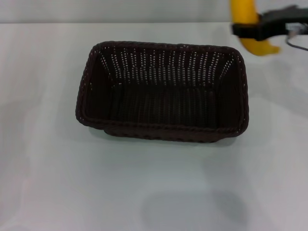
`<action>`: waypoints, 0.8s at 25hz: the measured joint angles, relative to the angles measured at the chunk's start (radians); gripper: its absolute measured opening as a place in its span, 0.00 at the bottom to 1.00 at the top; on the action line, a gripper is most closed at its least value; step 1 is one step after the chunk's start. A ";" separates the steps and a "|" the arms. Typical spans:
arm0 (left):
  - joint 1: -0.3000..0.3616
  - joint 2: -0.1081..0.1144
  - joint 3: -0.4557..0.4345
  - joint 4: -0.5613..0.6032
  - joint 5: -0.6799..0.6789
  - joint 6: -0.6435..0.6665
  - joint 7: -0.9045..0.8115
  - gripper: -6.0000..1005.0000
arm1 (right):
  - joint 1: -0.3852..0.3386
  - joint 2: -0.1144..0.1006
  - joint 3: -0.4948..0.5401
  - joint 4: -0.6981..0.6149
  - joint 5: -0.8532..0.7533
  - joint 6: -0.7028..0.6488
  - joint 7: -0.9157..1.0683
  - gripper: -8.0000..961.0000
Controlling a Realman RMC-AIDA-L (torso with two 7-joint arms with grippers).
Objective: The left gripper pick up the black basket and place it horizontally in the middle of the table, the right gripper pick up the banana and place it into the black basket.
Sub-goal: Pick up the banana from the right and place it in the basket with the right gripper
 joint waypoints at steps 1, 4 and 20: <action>0.000 0.000 0.000 0.000 0.000 0.000 0.000 0.89 | 0.020 0.001 -0.003 -0.036 0.065 0.000 -0.069 0.52; -0.001 0.000 0.000 0.000 0.001 0.000 0.000 0.89 | 0.091 -0.003 0.002 -0.172 0.181 0.041 -0.218 0.52; -0.008 0.000 -0.001 0.002 0.000 0.000 -0.001 0.89 | 0.162 0.000 0.046 -0.453 0.452 0.141 -0.568 0.64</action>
